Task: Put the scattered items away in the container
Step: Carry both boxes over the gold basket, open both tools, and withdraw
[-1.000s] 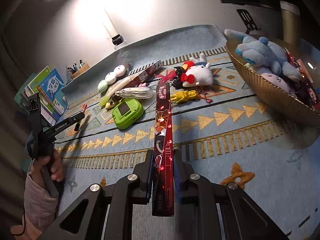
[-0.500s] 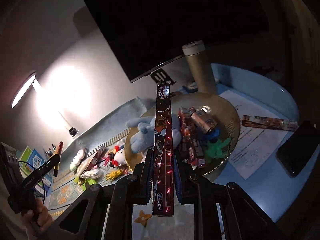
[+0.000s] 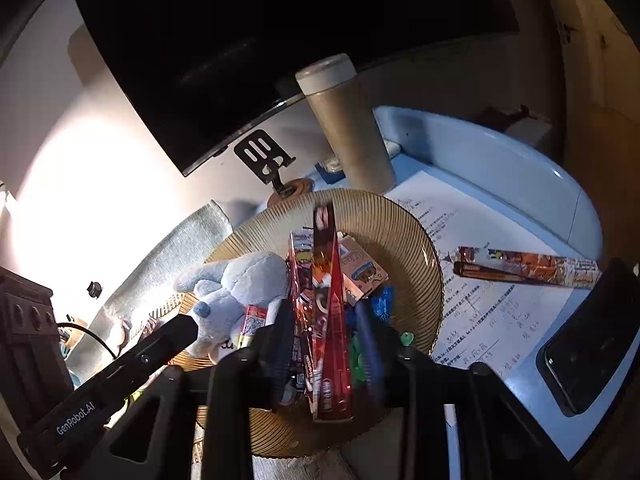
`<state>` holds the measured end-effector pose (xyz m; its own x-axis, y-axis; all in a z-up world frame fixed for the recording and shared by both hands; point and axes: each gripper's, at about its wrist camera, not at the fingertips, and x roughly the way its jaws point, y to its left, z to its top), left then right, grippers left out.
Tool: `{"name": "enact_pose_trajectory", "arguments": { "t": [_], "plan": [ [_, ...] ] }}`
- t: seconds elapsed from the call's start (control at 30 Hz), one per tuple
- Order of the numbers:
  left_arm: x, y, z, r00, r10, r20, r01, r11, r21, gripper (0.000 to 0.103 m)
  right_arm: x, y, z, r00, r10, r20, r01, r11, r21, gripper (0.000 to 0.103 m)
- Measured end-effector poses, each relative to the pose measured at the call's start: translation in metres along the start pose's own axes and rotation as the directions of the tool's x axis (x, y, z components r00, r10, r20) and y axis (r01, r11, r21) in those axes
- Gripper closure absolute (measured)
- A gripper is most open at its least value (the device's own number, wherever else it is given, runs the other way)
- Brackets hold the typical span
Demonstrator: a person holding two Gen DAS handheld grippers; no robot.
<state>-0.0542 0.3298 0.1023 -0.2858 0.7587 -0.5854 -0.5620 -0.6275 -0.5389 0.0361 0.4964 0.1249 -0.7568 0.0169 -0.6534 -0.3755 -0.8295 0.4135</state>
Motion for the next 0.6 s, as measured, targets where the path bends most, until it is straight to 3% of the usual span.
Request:
{"name": "enact_pose_trajectory", "arguments": {
  "t": [0.33, 0.6],
  "plan": [
    [-0.047, 0.015, -0.026, 0.999, -0.047, 0.014, 0.048, 0.994, -0.101, 0.059, -0.034, -0.009, -0.020, 0.999, 0.026, 0.026, -0.027, 0.999, 0.023, 0.056],
    [-0.098, 0.057, -0.071, 0.999, -0.025, 0.034, 0.032, 0.974, -0.225, 0.059, -0.055, 0.033, -0.055, 0.996, 0.093, 0.010, -0.093, 0.995, -0.040, 0.046]
  ]
}}
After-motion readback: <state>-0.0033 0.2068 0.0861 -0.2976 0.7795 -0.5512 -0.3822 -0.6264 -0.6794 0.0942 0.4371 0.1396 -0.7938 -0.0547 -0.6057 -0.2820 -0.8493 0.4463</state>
